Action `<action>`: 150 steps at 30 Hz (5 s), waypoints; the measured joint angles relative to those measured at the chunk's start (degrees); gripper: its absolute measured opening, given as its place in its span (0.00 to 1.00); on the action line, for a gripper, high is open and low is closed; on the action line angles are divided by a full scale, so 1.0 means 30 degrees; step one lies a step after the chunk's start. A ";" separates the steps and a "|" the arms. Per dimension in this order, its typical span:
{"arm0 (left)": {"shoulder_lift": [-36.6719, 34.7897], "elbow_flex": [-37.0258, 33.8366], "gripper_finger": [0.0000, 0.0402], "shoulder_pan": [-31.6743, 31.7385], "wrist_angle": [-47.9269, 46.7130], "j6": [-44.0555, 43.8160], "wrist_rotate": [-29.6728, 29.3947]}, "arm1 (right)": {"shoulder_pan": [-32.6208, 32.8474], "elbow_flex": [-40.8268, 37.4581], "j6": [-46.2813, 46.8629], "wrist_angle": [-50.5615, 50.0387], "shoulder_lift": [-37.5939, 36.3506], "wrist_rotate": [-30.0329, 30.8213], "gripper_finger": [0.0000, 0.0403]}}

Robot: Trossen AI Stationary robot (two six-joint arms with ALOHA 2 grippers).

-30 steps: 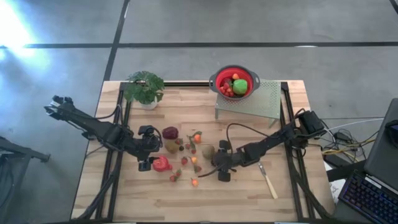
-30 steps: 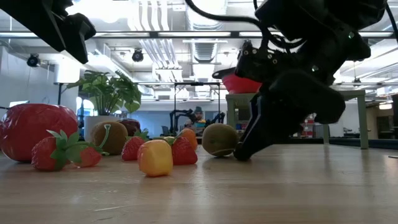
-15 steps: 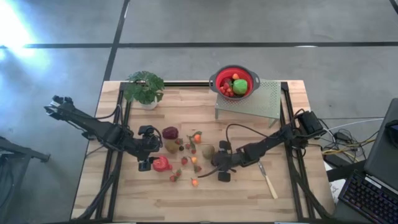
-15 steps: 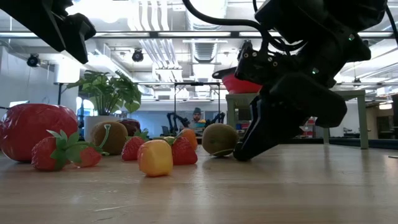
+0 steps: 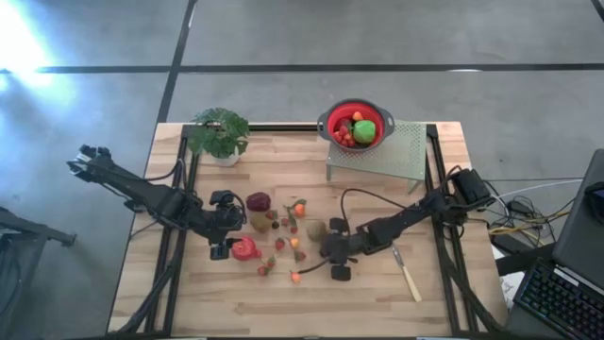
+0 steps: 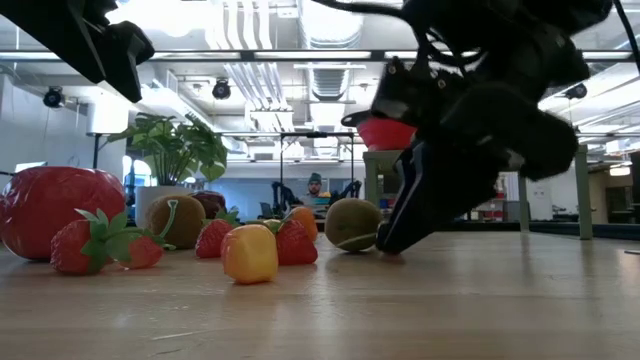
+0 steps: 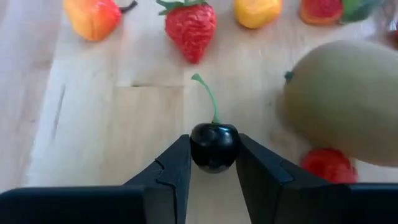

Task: Pick & Place Fruit
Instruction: Put the black cherry into the strainer bowl on the shelf, then put the strawberry into the strainer bowl on the shelf

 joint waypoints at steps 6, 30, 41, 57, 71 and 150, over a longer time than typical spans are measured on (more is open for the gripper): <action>0.0000 0.0000 0.68 0.0006 -0.0009 0.0000 -0.0003 | -0.0056 0.2310 -0.1450 -0.5277 -0.0845 0.0075 0.28; 0.0000 0.0000 0.68 0.0007 0.0137 0.0000 0.0002 | -0.4378 0.5798 -0.7771 -1.2342 -0.9464 0.7531 0.27; 0.0000 0.0000 0.68 0.0000 0.0146 0.0000 -0.0003 | -1.1700 0.5940 -0.9484 -1.1422 -1.1325 0.3936 0.25; 0.0000 0.0000 0.68 0.0002 0.0146 0.0000 0.0002 | -1.8810 0.6372 -0.9354 -1.0578 -0.8258 -0.3608 0.26; 0.0000 0.0000 0.68 0.0007 0.0146 0.0000 -0.0003 | -1.9957 0.7437 -0.9711 -1.1391 -0.6320 -0.3622 0.26; -0.0001 0.0000 0.68 0.0007 0.0146 0.0000 -0.0003 | -0.0949 0.2948 -0.0612 -0.9553 -0.7020 0.1089 0.03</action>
